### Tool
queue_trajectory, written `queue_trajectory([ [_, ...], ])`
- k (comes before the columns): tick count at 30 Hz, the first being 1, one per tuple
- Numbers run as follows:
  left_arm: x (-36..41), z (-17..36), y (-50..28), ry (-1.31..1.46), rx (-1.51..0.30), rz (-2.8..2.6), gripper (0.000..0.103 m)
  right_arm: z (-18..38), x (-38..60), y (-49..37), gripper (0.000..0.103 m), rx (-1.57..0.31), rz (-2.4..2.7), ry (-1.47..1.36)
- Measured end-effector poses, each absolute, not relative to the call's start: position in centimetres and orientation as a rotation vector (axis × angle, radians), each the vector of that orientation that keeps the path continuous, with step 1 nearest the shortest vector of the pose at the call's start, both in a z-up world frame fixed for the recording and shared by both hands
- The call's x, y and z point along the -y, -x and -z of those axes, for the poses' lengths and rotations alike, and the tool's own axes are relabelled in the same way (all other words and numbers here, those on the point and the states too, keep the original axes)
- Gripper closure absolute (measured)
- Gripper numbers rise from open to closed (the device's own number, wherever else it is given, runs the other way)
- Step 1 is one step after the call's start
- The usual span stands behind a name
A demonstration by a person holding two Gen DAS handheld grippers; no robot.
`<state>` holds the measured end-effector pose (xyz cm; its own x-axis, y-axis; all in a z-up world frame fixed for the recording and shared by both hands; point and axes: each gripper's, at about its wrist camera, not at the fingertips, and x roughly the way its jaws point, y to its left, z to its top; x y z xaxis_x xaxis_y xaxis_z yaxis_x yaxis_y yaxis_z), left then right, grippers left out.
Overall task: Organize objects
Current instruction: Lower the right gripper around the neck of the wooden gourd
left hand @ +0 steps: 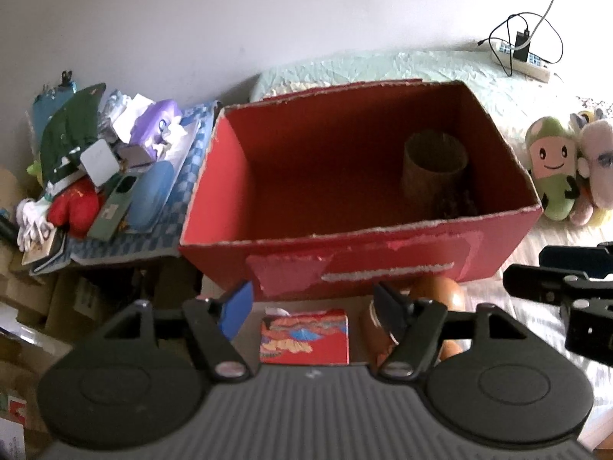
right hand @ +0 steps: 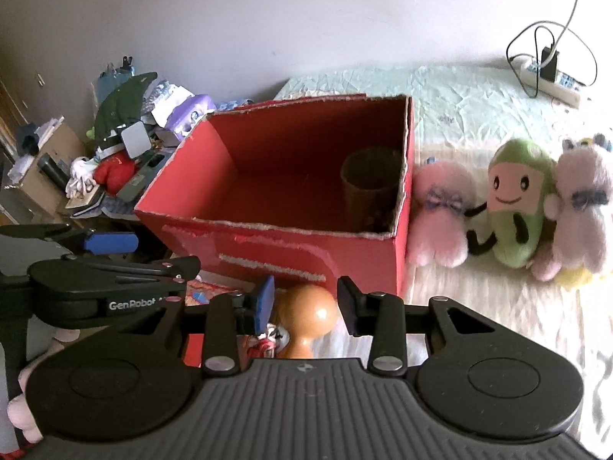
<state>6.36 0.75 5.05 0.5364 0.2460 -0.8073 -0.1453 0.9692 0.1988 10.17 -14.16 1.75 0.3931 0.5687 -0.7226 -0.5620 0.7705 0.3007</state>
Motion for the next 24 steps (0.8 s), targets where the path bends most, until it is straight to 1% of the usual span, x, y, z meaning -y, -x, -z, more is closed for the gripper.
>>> queue_trajectory([
  [24,-0.3,0.2,-5.1,-0.103,-1.138,-0.279,0.030,3.3,14.6,-8.6,0.064,-1.058,-0.771,-0.103],
])
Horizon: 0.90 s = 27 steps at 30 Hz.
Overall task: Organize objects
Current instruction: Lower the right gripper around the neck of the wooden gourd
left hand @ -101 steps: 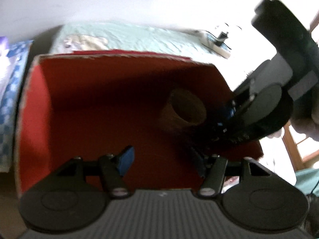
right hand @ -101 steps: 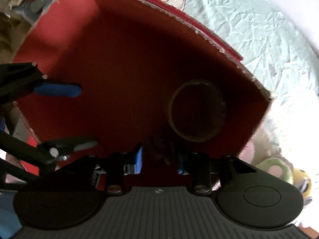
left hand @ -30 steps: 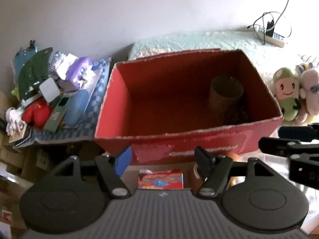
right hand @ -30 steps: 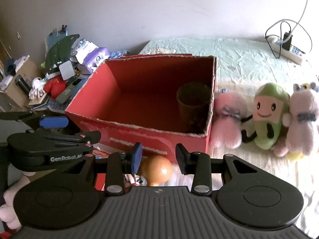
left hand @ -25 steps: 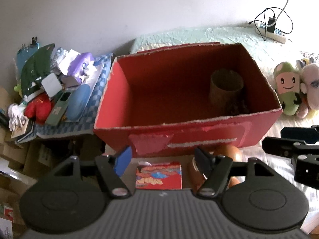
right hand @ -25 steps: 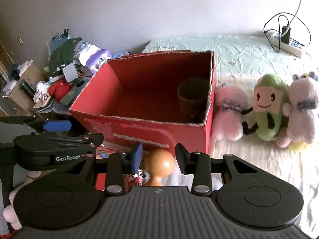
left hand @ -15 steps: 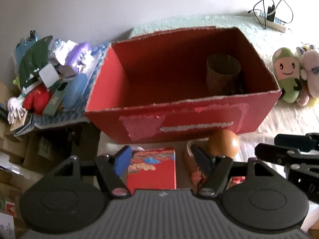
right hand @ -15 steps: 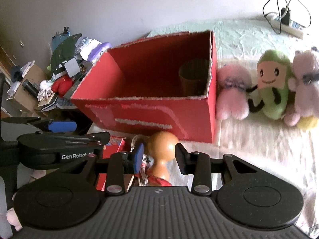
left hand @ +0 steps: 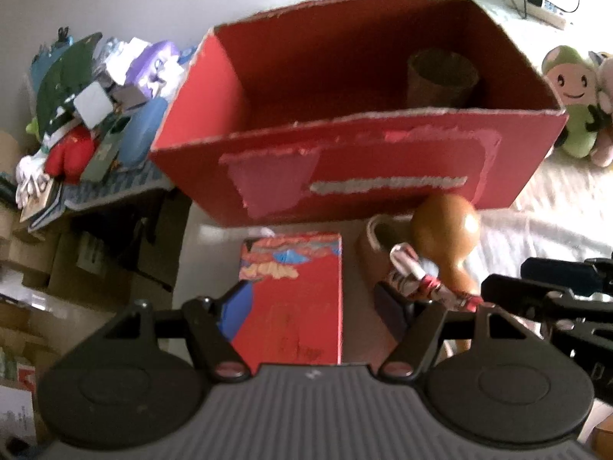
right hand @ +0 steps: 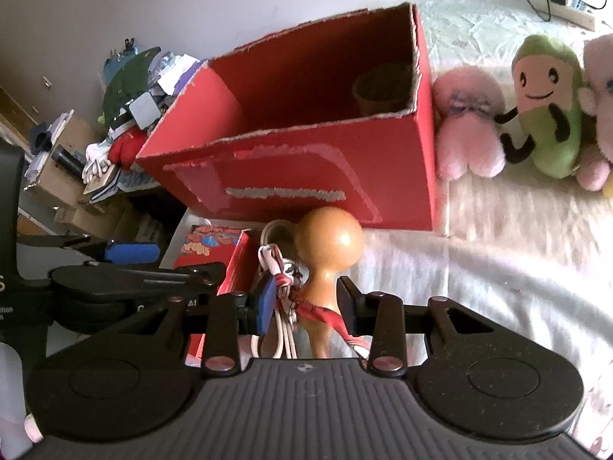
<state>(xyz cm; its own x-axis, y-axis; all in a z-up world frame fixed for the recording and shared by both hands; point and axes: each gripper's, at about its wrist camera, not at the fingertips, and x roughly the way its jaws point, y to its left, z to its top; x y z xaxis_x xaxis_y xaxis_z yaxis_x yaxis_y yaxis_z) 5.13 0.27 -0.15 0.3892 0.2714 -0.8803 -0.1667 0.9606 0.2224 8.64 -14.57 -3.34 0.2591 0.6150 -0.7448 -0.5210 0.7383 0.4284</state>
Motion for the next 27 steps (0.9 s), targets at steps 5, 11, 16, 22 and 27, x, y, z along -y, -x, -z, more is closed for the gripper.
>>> queue_trajectory([
  [5,-0.6,1.0,-4.6,-0.097,-1.165,-0.286,0.030,4.0,14.7,-8.8,0.064,-1.077,-0.763,-0.105],
  [11,-0.4,1.8,-4.1,-0.092,-1.193,-0.271,0.030,4.7,15.3,-9.0,0.064,-1.095,-0.749,-0.133],
  [16,0.1,2.5,-4.3,-0.093,-1.215,-0.249,0.030,5.3,16.2,-9.4,0.064,-1.099,-0.724,-0.161],
  [22,0.7,3.3,-4.8,-0.106,-1.241,-0.223,0.029,5.9,16.8,-10.0,0.064,-1.109,-0.720,-0.198],
  [27,0.6,3.8,-5.1,-0.109,-1.264,-0.220,0.028,6.4,17.1,-10.3,0.064,-1.115,-0.725,-0.213],
])
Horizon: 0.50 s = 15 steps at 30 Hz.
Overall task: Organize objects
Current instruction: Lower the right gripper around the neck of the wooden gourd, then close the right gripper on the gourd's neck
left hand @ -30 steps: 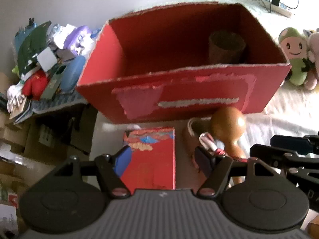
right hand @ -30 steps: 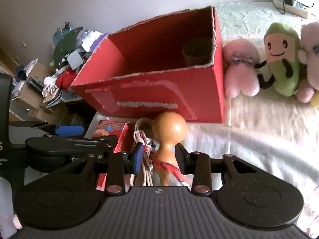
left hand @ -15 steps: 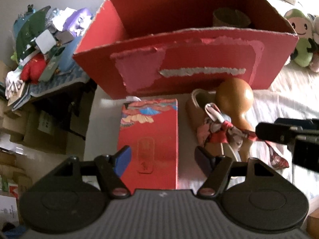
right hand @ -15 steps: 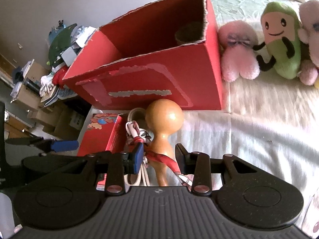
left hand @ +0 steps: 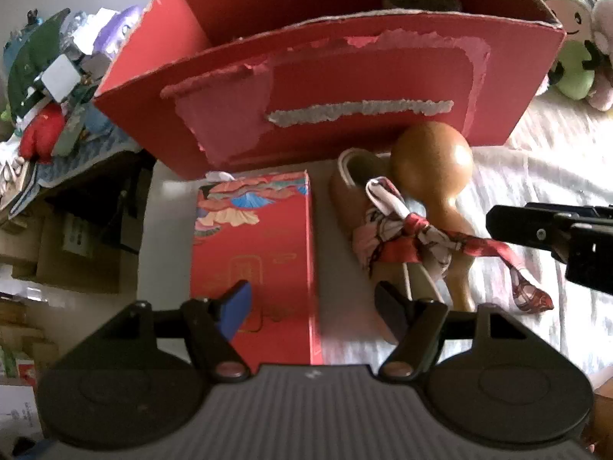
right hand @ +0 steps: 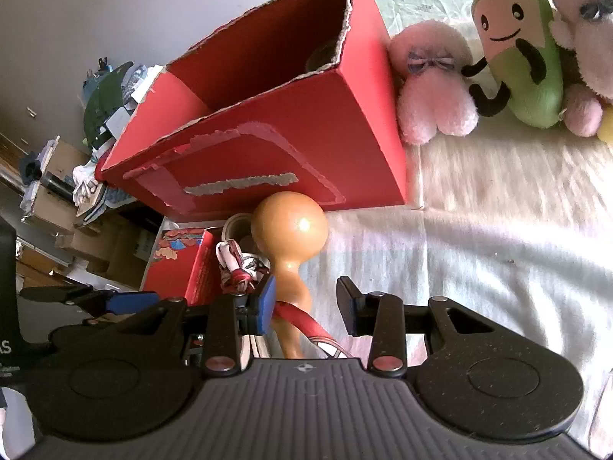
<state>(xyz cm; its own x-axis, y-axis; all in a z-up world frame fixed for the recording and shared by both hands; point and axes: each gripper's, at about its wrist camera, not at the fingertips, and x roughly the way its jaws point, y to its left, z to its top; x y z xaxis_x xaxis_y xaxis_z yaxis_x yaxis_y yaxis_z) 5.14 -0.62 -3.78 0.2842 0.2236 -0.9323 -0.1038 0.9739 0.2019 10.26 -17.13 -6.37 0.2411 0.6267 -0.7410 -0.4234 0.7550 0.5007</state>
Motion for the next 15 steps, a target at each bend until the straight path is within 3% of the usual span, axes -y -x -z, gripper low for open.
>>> queue_trajectory([
  [15,0.3,4.3,-6.2,-0.128,-1.276,-0.213,0.023,7.5,17.7,-11.6,0.064,-1.130,-0.750,-0.246],
])
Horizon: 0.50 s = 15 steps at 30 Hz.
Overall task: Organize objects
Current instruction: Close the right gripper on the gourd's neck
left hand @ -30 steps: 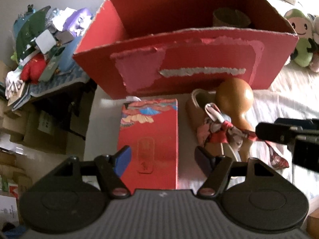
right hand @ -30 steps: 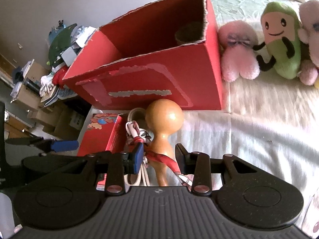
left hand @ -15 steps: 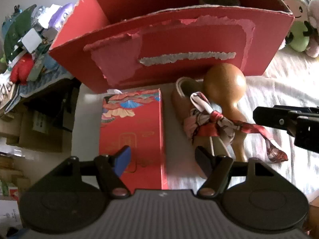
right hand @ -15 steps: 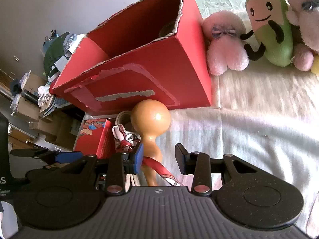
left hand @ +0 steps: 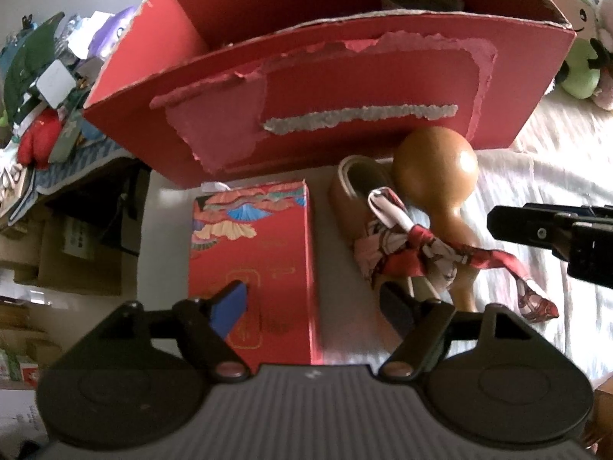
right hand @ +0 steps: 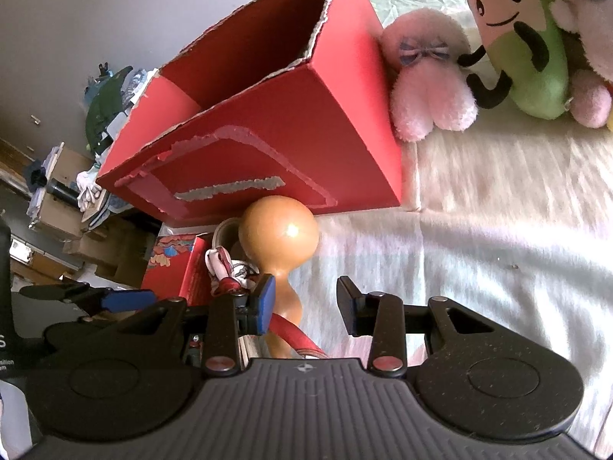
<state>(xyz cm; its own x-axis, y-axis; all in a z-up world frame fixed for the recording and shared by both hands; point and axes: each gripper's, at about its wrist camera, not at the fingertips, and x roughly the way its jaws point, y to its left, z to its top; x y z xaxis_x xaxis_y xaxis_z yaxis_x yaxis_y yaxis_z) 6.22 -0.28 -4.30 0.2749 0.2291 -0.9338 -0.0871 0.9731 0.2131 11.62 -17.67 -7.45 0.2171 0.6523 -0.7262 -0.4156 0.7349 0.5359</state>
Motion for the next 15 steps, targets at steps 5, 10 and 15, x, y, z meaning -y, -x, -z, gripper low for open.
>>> queue_trajectory([
  [5,0.1,4.5,-6.5,-0.130,-1.274,-0.209,0.023,7.4,17.5,-12.0,0.063,-1.120,-0.776,-0.238],
  [10,-0.2,4.2,-6.2,-0.111,-1.237,-0.190,0.024,7.6,17.3,-12.5,0.063,-1.120,-0.793,-0.243],
  [15,-0.3,3.5,-5.3,-0.083,-1.183,-0.149,0.028,7.9,17.4,-12.8,0.063,-1.124,-0.814,-0.247],
])
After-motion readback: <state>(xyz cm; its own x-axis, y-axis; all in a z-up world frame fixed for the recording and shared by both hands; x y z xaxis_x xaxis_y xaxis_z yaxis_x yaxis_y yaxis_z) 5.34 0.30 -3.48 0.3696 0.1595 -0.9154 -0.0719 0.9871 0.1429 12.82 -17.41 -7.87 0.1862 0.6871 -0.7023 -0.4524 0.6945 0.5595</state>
